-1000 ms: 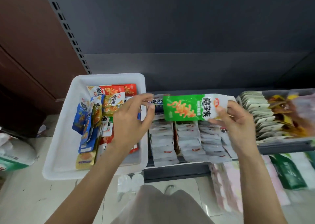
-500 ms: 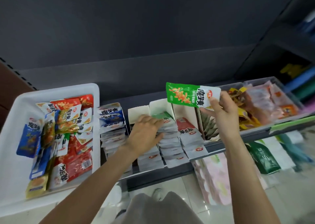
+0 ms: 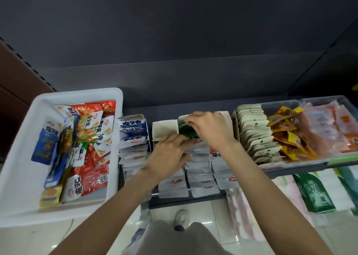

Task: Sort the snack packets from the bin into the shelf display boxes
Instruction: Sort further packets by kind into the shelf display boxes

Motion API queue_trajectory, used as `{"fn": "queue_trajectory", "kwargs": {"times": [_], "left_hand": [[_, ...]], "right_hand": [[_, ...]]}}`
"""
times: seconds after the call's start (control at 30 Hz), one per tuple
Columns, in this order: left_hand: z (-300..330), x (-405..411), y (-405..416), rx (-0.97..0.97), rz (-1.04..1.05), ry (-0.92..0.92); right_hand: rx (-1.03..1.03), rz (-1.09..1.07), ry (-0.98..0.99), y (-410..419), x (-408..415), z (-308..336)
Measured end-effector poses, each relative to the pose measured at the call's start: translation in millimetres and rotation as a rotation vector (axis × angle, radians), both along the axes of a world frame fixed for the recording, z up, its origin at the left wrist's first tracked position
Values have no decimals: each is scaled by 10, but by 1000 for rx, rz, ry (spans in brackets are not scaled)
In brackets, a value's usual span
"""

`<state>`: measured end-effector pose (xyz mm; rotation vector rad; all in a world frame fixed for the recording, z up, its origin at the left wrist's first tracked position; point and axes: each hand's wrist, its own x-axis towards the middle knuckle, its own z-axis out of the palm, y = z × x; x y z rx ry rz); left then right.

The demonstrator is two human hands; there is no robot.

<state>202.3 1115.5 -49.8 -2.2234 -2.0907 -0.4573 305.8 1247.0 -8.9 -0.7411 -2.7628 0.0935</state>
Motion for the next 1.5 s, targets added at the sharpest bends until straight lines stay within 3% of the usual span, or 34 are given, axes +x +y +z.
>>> {"fn": "queue_trajectory", "kwargs": {"times": [0.2,0.37,0.5,0.6,0.67,0.73,0.93,1.03,1.1,1.23,1.3,1.4,1.5], "left_hand": [[-41,-30,-26,29,-33,-39],[38,-116,-126,121,-47,-113],[252,-292,-426,403,118,-316],[378,-550,-835,624,301,-438],[376,-804,-1154,683,448,-479],[314,-1121,-1471,619,612,-527],[17,-1991,-2087,-9,855,-433],[-140,-2160,-2109,-224,795,-417],[-231,-2249,-2090,-259,720,-342],[-263,-2405,-2058,-189,691,-239],[-282,-2474,-2053,-252,696,-227],[-322,-2547,-2044,-383,680,-252],[-349,-2562,-2033,-389,676,-277]], "right_hand": [[42,-132,-70,45,-51,-161],[-204,-148,326,4,105,-65],[-469,-265,716,-337,222,311],[-647,-196,786,-764,74,532],[-732,-63,711,-1027,-140,584],[-761,65,601,-1268,-432,565],[-698,255,159,-1926,-1528,207],[-602,199,-73,-2059,-2006,-134],[-520,128,-176,-2106,-2258,-387],[-275,13,-194,-2161,-2576,-702],[-170,6,-202,-2145,-2662,-777],[-188,-26,-338,-2062,-2707,-895],[-228,-23,-406,-1998,-2681,-936]]}}
